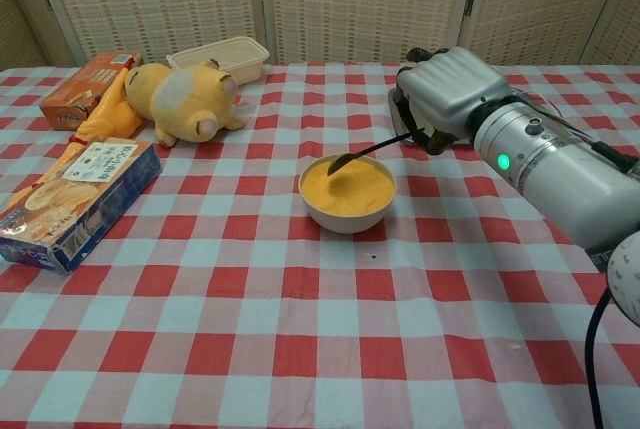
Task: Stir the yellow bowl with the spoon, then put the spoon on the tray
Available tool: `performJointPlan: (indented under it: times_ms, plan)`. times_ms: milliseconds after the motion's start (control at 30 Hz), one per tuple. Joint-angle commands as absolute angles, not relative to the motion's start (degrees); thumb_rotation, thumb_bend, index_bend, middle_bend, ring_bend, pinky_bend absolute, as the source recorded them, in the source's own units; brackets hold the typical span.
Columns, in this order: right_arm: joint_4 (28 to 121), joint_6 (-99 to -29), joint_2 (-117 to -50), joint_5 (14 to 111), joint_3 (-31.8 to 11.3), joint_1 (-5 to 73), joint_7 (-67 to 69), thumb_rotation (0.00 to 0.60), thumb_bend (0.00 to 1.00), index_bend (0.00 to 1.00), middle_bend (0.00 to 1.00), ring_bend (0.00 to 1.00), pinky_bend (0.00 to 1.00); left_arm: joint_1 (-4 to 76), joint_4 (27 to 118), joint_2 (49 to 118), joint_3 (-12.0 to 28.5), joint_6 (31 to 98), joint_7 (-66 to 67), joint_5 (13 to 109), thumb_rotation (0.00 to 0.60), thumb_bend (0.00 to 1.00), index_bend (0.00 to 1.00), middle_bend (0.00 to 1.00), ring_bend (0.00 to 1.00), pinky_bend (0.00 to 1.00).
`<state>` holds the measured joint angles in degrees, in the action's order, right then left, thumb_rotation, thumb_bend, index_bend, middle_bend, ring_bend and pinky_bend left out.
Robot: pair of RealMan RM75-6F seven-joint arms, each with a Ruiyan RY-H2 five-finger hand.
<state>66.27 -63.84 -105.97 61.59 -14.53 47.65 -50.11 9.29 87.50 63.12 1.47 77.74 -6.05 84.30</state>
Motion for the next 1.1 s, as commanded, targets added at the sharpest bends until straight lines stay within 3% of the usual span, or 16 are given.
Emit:
performJointPlan:
  times_ms: [33, 200, 400, 667, 1100]
  plan:
    - [62.81, -61.73, -108.01, 60.14, -15.68, 49.69, -51.32, 0.600, 0.87, 1.00, 0.23, 0.03, 0.16, 9.39, 87.29, 63.03, 1.66, 77.60, -6.46, 84.03, 0.600, 0.45, 0.00, 0.00, 0.00, 0.07]
    - [62.09, -60.58, -108.39, 60.22, -14.73, 50.08, -51.69, 0.600, 0.87, 1.00, 0.23, 0.03, 0.16, 9.42, 87.01, 63.14, 1.99, 77.51, -6.76, 83.43, 0.600, 0.45, 0.00, 0.00, 0.00, 0.08]
    - [70.82, -61.68, -103.40, 61.44, -11.28, 47.96, -54.92, 0.600, 0.87, 1.00, 0.23, 0.03, 0.16, 9.30, 87.39, 63.56, 1.70, 78.12, -5.44, 84.17, 0.600, 0.45, 0.00, 0.00, 0.00, 0.08]
    - [79.59, -65.57, -98.80, 61.21, -10.15, 45.70, -58.06, 0.600, 0.87, 1.00, 0.23, 0.03, 0.16, 9.03, 88.07, 63.54, 1.32, 78.83, -4.56, 84.98, 0.600, 0.45, 0.00, 0.00, 0.00, 0.08]
    - [70.05, -68.58, -106.24, 63.57, -10.73, 44.04, -48.48, 0.600, 0.87, 1.00, 0.24, 0.06, 0.17, 8.49, 88.35, 63.04, 1.11, 80.26, -5.32, 86.01, 0.600, 0.45, 0.00, 0.00, 0.00, 0.08]
